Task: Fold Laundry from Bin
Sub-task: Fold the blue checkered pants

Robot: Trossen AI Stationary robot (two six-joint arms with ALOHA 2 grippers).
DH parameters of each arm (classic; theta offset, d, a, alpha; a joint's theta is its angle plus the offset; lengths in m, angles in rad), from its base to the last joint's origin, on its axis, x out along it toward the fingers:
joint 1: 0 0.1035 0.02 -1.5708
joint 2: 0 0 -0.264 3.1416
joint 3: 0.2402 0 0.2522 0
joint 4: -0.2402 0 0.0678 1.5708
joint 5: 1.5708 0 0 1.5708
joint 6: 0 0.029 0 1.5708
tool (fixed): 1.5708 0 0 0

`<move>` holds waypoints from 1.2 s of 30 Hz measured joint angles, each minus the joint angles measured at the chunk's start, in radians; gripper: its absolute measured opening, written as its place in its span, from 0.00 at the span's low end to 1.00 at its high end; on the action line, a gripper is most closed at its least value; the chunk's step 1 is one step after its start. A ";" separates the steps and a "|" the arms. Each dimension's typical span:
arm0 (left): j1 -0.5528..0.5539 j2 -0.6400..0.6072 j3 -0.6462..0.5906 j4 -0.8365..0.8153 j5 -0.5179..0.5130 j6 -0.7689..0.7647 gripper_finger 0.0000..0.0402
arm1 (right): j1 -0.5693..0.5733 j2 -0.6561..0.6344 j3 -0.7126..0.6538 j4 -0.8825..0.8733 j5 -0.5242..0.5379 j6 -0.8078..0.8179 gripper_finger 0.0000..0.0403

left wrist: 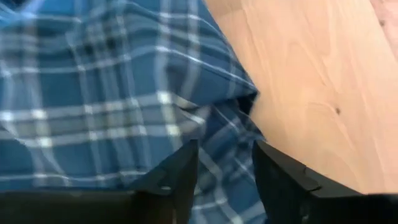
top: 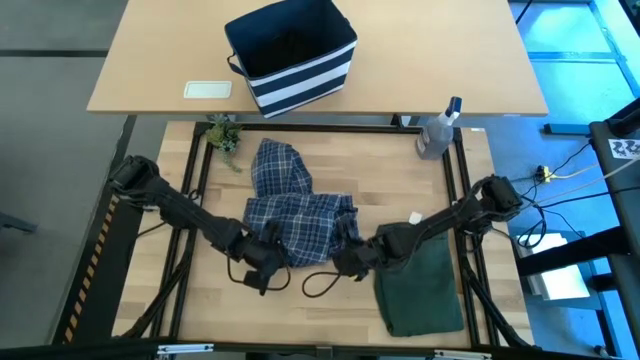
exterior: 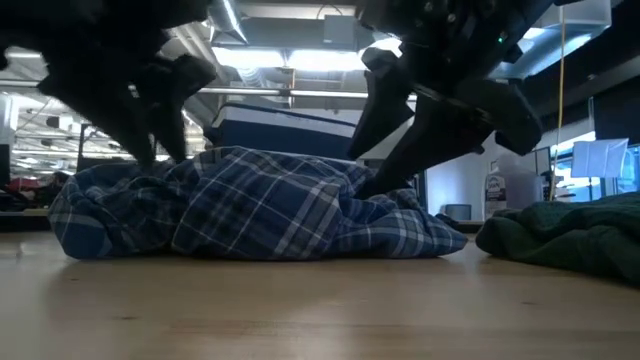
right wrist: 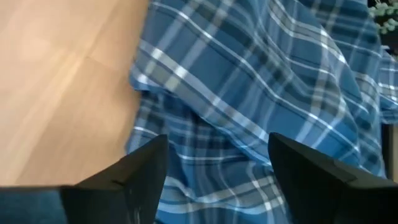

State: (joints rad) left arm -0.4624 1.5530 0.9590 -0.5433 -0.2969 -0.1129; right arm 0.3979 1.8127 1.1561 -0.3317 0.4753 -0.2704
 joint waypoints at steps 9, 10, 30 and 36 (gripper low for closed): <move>0.026 0.000 0.019 -0.027 0.023 0.018 0.65 | 0.001 0.000 0.000 -0.023 0.000 0.044 0.67; 0.015 0.000 0.019 -0.027 0.023 0.010 0.67 | 0.001 0.000 0.000 -0.028 -0.012 0.051 0.67; -0.070 0.241 0.019 -0.017 -0.246 -0.261 0.81 | 0.007 0.118 0.000 -0.030 0.041 0.054 0.77; -0.051 0.294 0.024 -0.019 -0.273 -0.286 0.73 | 0.006 0.126 0.000 -0.027 0.078 0.057 0.60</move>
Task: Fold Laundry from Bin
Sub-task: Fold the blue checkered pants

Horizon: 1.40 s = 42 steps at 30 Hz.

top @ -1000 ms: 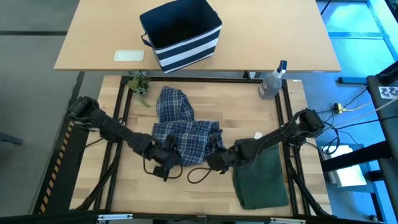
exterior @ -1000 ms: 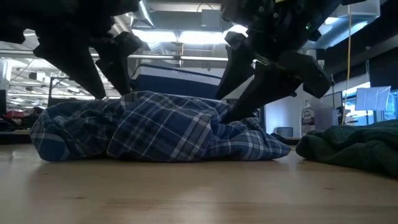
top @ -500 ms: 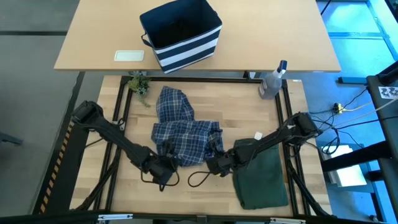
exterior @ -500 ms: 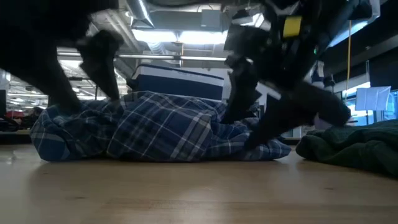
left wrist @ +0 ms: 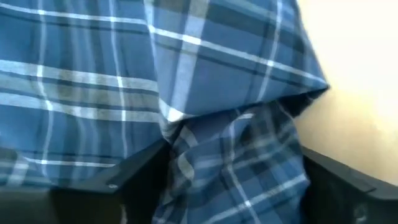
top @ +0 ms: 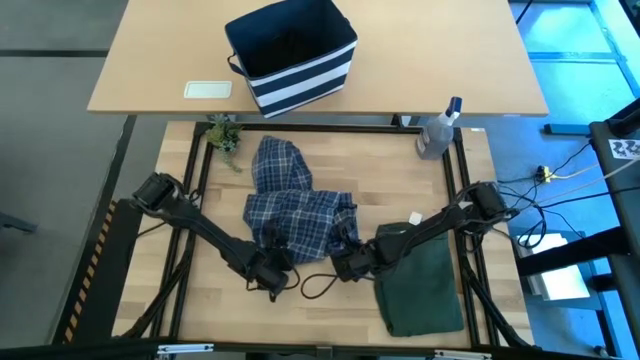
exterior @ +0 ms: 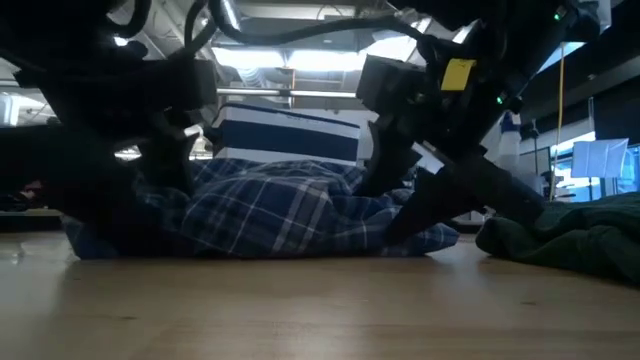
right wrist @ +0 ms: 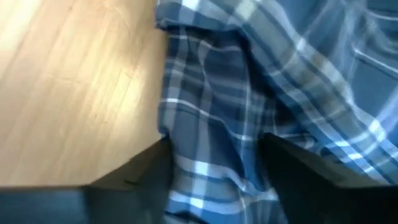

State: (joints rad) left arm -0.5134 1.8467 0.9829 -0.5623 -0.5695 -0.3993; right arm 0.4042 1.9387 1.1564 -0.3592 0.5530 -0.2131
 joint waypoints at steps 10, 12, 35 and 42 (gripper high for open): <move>-0.024 0.009 0.009 -0.015 -0.002 -0.037 0.06 | -0.007 0.036 0.032 -0.021 -0.071 0.100 0.04; -0.047 0.003 0.035 -0.025 0.037 -0.038 0.03 | 0.009 0.030 0.062 -0.054 -0.116 0.137 0.04; -0.244 -0.365 0.359 -0.272 0.142 -0.023 0.00 | 0.045 -0.187 0.341 -0.185 -0.388 0.153 0.00; -0.206 -0.517 0.134 -0.276 0.154 -0.174 0.00 | -0.136 -0.165 0.341 -0.119 -0.547 0.119 0.00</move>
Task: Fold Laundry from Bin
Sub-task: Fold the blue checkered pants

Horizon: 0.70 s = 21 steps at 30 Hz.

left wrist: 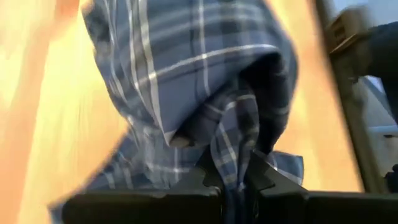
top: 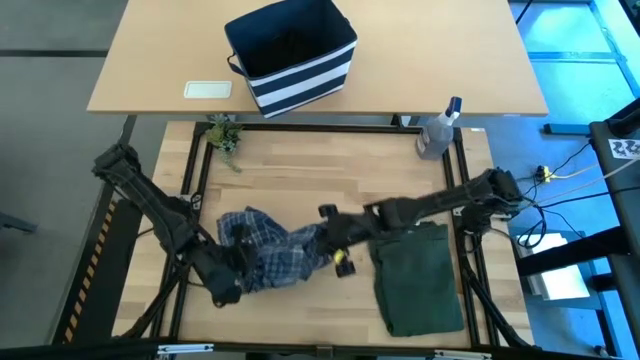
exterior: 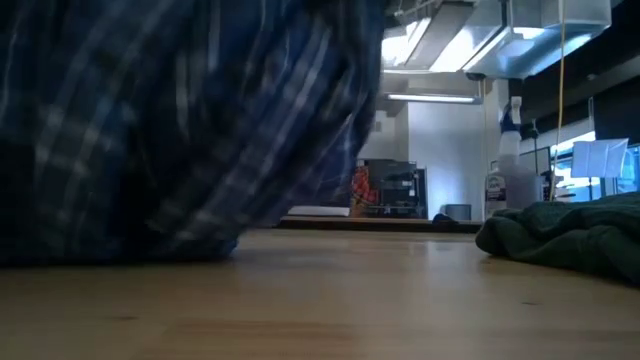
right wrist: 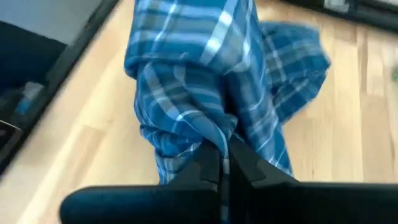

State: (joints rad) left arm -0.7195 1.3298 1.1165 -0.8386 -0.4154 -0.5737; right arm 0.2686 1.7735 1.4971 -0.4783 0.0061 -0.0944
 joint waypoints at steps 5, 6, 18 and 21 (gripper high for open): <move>0.008 -0.151 -0.272 0.179 0.015 -0.122 0.00 | -0.071 0.021 -0.003 0.029 -0.046 -0.040 0.00; 0.008 -0.184 -0.322 0.224 0.017 -0.139 0.00 | -0.081 0.027 -0.001 0.038 -0.050 -0.044 0.00; 0.059 -0.455 -0.668 0.276 -0.029 -0.440 0.00 | -0.235 0.172 -0.001 0.217 -0.052 -0.095 0.00; 0.075 -0.463 -0.666 0.213 -0.036 -0.474 0.01 | -0.274 0.220 -0.001 0.247 -0.053 -0.097 0.00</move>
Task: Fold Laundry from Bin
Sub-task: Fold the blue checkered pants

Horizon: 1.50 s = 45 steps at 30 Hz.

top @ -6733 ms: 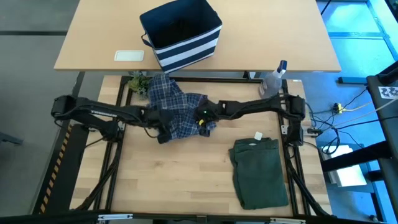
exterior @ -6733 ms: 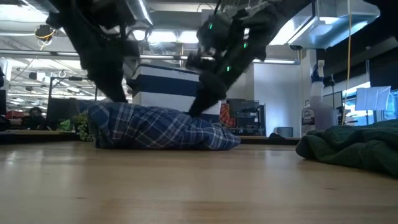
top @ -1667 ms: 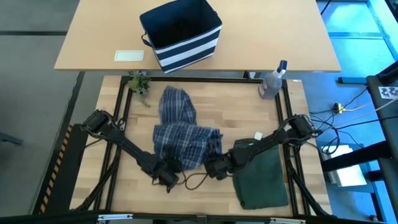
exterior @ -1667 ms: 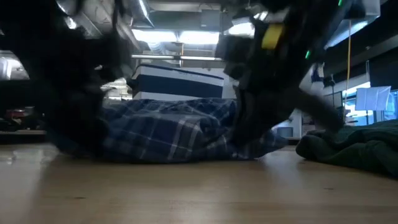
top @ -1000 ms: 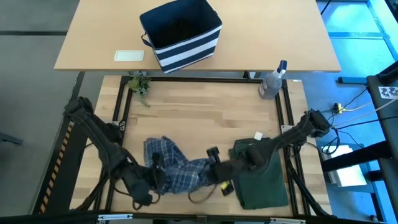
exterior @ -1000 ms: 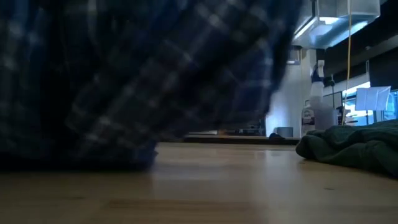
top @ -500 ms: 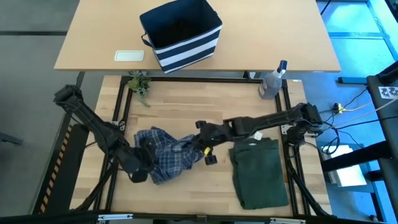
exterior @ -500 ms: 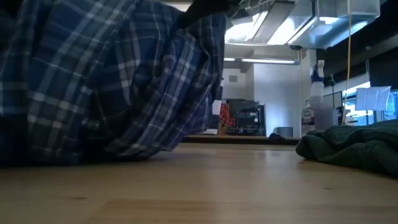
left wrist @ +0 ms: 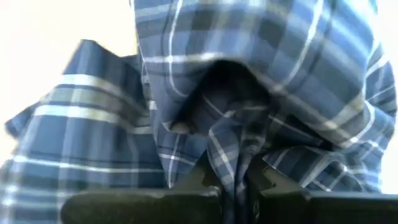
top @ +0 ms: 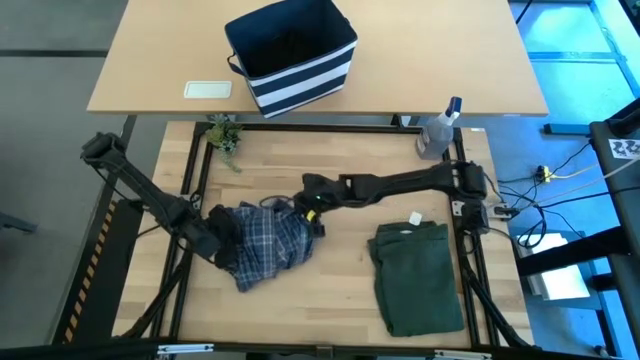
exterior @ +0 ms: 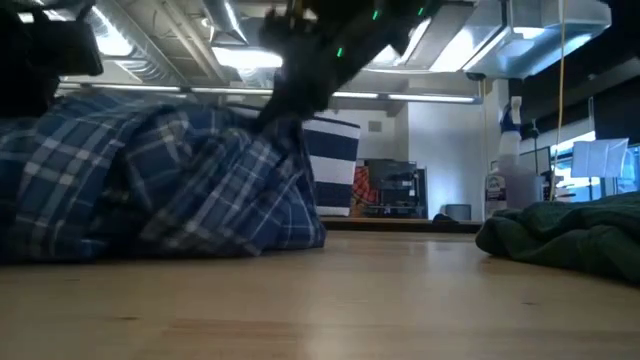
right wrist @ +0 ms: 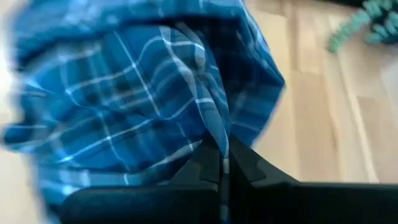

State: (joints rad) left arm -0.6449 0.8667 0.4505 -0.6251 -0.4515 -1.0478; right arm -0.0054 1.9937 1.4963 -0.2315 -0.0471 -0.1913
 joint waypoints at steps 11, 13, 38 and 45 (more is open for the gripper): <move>0.050 0.000 0.005 -0.081 0.079 0.054 0.12 | -0.065 0.123 0.000 0.075 0.009 0.000 0.03; 0.058 0.001 0.005 -0.081 0.105 0.072 0.16 | -0.067 0.132 0.000 0.074 0.009 0.000 0.03; 0.161 0.062 0.375 -0.229 0.019 0.426 0.40 | -0.060 0.132 0.086 -0.076 0.058 -0.034 0.26; 0.161 0.256 0.356 -0.101 0.020 0.475 0.40 | -0.010 0.127 0.233 -0.249 0.067 -0.053 0.32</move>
State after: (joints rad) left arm -0.4835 1.1230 0.8066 -0.7261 -0.4314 -0.5728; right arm -0.0151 2.1212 1.7295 -0.4803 0.0200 -0.2443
